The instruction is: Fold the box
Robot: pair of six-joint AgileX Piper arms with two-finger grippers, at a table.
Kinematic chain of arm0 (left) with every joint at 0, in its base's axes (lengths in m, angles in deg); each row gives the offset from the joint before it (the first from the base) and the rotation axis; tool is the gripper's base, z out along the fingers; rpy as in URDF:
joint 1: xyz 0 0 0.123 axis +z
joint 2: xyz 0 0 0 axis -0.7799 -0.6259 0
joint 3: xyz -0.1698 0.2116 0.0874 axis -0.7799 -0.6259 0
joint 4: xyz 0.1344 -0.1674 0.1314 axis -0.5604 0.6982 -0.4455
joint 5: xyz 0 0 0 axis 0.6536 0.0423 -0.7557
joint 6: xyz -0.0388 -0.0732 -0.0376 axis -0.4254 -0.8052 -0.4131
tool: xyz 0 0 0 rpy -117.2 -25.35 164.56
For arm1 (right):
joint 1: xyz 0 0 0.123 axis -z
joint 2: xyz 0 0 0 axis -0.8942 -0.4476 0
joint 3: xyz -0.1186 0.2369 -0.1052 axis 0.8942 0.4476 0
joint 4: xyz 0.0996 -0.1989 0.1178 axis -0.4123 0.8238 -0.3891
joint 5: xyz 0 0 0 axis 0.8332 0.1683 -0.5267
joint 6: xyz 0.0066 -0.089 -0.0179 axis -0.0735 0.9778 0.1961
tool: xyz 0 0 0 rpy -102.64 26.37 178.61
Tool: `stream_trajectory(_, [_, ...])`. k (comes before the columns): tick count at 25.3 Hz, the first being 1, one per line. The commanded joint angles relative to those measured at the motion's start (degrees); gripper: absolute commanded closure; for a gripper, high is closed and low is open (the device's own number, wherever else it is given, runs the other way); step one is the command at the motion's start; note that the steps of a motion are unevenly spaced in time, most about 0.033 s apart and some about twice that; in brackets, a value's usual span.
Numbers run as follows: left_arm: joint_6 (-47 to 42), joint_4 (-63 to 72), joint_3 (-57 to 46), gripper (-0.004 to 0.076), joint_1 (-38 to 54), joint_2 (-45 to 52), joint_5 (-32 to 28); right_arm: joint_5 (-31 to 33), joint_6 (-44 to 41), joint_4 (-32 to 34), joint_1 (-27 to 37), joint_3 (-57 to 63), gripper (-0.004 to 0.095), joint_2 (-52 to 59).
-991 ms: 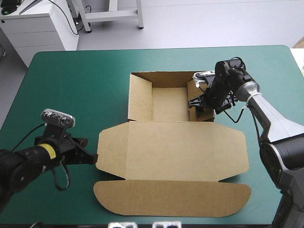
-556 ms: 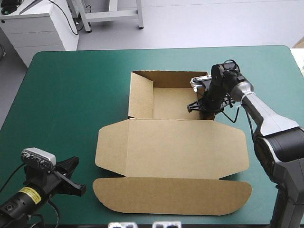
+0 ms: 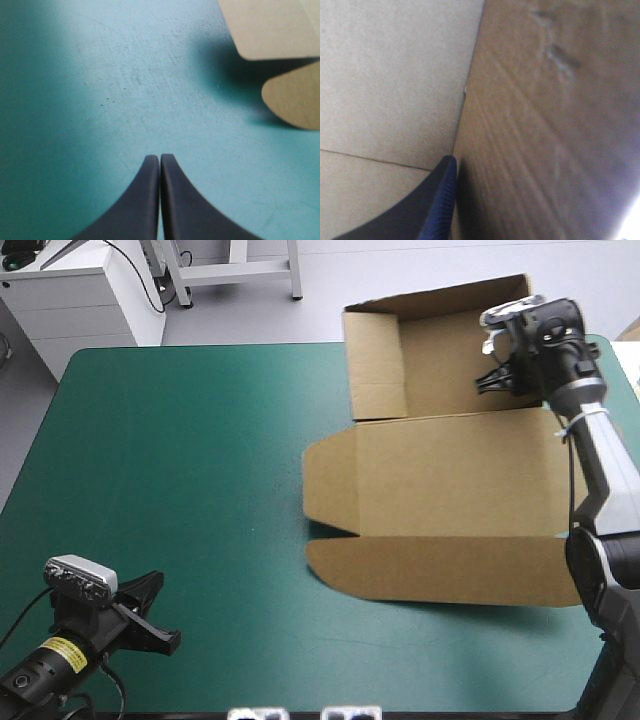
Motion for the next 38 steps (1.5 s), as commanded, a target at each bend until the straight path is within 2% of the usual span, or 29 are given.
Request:
stream_trajectory(1, [-0.06,-0.21,1.47,0.0732,-0.19,-0.36,-4.0,-0.09,-1.01,2.48,8.5,-2.74,0.0928,3.64])
stream_trajectory(5, [-0.06,-0.21,1.47,0.0732,-0.19,-0.36,-4.0,-0.49,-1.96,-3.15,21.02,-2.63,0.0928,1.39])
stream_trajectory(9, [-0.06,-0.21,1.47,0.0732,-0.19,-0.36,-4.0,-0.37,-1.96,-7.37,28.89,-2.54,0.0928,-3.28])
stream_trajectory(12, [-0.06,-0.21,1.47,0.0732,-0.19,-0.36,-4.0,0.15,-1.5,-11.69,30.85,-2.51,0.0928,-5.81])
stream_trajectory(21, [-0.06,-0.1,1.47,0.0732,-0.19,-0.36,-3.85,0.57,2.25,-18.04,31.24,-2.51,0.0893,-11.84])
stream_trajectory(23, [-0.06,-0.1,1.47,0.0732,-0.19,-0.36,-3.56,0.57,3.48,-18.91,31.24,-2.51,0.0837,-11.84])
stream_trajectory(26, [-0.06,-0.1,1.47,0.0732,-0.19,-0.36,-3.44,0.57,3.49,-18.91,31.24,-2.76,0.0684,-11.2])
stream_trajectory(32, [-0.06,0.13,1.47,0.0732,-0.19,-0.36,-3.55,0.57,1.11,-19.13,31.87,-2.76,0.0255,-8.92])
stream_trajectory(34, [-0.06,0.34,1.47,0.0732,-0.19,-0.36,-3.55,0.57,0.58,-19.27,31.87,-2.76,0.0202,-7.62])
stream_trajectory(38, [-0.06,0.35,1.47,0.0732,-0.19,-0.36,-3.55,0.62,0.45,-20.3,31.87,-2.76,0.0209,-2.95])
